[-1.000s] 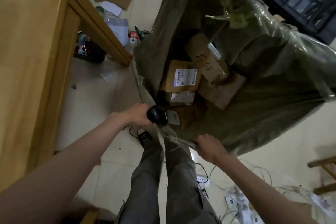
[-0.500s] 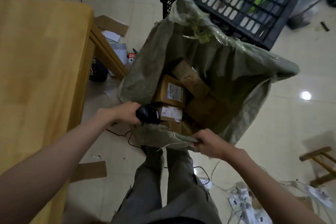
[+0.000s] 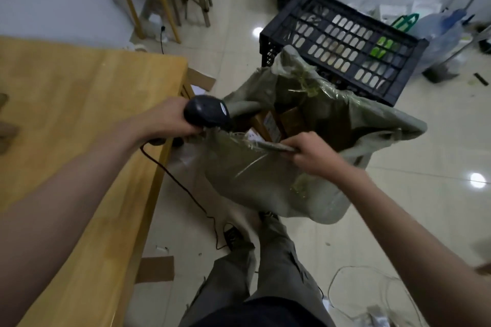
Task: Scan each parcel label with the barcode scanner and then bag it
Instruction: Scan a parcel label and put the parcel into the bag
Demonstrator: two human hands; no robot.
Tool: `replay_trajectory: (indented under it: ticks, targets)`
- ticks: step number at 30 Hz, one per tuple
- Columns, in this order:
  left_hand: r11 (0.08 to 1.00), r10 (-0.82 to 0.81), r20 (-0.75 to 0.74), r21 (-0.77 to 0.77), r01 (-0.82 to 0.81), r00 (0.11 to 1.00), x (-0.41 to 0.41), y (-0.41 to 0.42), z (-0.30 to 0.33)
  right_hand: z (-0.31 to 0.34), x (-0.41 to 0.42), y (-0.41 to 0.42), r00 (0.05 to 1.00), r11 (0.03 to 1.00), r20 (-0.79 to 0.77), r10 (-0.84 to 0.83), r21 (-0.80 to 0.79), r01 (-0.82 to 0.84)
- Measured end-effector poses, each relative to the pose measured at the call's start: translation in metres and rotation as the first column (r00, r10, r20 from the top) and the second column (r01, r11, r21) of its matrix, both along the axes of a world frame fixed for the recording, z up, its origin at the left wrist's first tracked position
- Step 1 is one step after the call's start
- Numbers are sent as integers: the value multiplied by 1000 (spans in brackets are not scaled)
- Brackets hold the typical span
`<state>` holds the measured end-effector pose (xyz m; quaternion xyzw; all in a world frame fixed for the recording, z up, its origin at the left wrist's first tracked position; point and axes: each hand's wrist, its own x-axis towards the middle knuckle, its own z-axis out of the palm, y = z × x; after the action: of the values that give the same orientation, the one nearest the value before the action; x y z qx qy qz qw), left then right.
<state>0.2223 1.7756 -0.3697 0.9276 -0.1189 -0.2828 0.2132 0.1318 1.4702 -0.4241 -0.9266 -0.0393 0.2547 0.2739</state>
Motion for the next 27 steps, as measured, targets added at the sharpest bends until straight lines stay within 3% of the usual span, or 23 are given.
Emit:
replay_trajectory:
  ticks: [3,5,8,12,17,27]
  targets:
    - [981,-124,-149,128,144,981,-24,-1,-30,-41,-33,22,982,1000,-190,12,-19,-16]
    - [972,-138,-216,158,174,967,-40,0,-56,-61,-46,29,978,999,-207,12,-33,-19]
    - [986,-92,-202,122,118,975,-46,3,-77,-71,-41,29,984,998,-179,-24,-57,14]
    - [989,-75,-165,113,95,983,-44,-2,-88,-86,-42,29,974,989,-221,40,-128,-70]
    - [987,-57,-221,137,88,974,-50,-5,-108,-106,-45,27,964,970,-250,89,-197,-141]
    - [997,76,-274,32,-70,959,-66,-4,-107,-127,-53,23,902,915,-385,197,-258,-310]
